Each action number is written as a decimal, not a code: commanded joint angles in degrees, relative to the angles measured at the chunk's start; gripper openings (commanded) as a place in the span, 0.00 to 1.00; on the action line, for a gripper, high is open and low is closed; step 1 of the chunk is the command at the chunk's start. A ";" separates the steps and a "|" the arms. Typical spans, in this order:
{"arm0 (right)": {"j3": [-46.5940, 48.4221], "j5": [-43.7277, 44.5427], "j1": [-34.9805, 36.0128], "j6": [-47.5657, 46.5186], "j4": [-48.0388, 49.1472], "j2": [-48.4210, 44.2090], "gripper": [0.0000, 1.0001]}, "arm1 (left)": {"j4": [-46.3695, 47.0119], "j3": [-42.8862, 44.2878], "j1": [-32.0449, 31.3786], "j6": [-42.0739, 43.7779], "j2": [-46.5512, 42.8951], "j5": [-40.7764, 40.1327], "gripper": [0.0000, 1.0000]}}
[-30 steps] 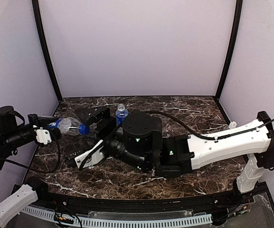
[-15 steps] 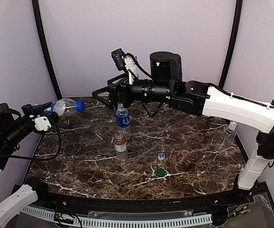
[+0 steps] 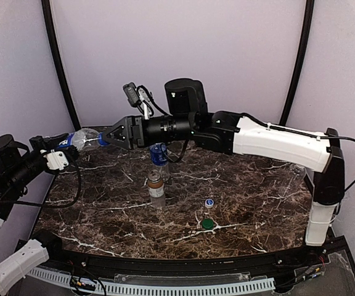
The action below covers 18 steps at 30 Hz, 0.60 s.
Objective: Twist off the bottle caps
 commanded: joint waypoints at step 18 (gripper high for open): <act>4.68 -3.36 0.43 2.50 -1.24 3.95 0.44 | 1.61 -1.18 -0.15 0.54 0.57 -0.32 0.24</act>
